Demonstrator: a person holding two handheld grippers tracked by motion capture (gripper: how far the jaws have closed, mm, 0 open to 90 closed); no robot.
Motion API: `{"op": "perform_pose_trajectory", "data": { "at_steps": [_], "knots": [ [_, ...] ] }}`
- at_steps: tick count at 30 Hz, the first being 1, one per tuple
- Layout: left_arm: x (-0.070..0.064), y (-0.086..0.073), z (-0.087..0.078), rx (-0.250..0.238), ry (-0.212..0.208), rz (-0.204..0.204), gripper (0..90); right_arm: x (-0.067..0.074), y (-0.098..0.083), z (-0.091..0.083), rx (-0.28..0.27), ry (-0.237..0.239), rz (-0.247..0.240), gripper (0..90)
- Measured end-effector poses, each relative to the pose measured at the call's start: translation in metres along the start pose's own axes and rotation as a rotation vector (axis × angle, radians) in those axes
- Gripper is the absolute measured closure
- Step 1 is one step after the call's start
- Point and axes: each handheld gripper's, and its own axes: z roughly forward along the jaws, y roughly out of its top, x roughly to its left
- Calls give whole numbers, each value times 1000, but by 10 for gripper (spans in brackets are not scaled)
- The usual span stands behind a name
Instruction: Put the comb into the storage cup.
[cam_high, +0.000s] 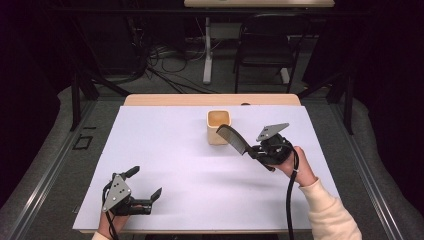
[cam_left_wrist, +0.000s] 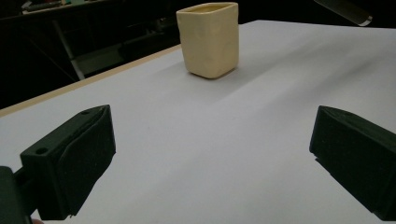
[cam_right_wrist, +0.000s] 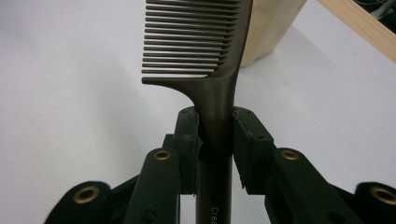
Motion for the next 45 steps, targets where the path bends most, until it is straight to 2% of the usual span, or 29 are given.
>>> {"op": "perform_pose_trajectory", "data": {
  "at_steps": [10, 45],
  "knots": [
    [0, 0, 0, -1, 3, -2, 2, -6, 2, -1, -33, -31, 17, 723],
    [0, 0, -1, 1, 10, 1, 2, -24, 26, 8, -43, -84, 29, 722]
  ]
}}
